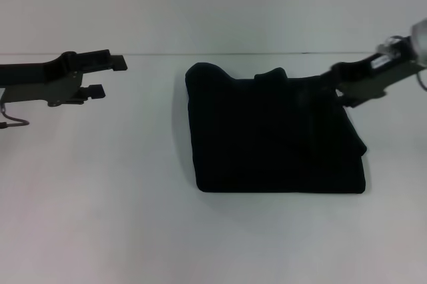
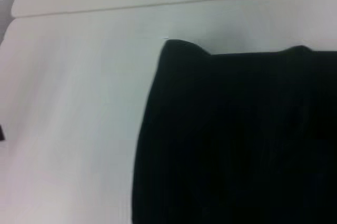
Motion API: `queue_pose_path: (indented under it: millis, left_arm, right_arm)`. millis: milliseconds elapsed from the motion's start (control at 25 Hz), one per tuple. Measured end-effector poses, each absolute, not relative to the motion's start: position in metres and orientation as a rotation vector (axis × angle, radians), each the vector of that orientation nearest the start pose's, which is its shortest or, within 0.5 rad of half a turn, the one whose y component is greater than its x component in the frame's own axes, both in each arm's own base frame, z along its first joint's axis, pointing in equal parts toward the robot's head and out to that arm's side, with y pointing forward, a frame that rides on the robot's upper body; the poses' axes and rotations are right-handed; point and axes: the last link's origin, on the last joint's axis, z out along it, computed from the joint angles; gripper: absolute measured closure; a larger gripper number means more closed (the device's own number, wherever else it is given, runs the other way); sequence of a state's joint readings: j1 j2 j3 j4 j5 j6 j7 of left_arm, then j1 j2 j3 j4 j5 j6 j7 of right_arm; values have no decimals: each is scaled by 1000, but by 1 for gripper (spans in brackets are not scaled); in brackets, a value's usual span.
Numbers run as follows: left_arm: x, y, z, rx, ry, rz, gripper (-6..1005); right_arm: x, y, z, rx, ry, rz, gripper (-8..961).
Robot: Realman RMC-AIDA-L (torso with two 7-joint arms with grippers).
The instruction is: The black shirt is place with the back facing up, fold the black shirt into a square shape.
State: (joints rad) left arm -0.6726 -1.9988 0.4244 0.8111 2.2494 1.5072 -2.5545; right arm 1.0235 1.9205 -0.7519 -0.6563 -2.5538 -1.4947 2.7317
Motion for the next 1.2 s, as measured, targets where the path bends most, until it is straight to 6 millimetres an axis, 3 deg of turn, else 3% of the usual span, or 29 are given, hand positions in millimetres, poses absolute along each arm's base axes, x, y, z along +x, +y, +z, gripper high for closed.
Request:
queue_pose_path:
  millis: [160,480,640,840,960,1200]
  left_arm:
    - [-260,391,81,-2024,-1875,-795,67]
    - [-261,394,79,-2000,-1873,-806,67]
    - [-261,395,79,-1992,-1870,-811,66]
    - [-262,395,80,-1988,-1861,-829,66]
    - [-262,396,79,-1980,-1864,-831,66]
    - [-260,398,79,-1978,-1861,-857,67]
  right_arm:
    - [159,447,33,-2300,1720,22,158]
    - [165,448,13,-2243,1701,-135,157]
    - [169,444,13,-2249,1703,-181,157]
    - [174,446,27,-2225,1721,-121,158]
    - [172,452,35,-2214,1727,0,158]
    - [167,455,20,-2213,1714,10,159]
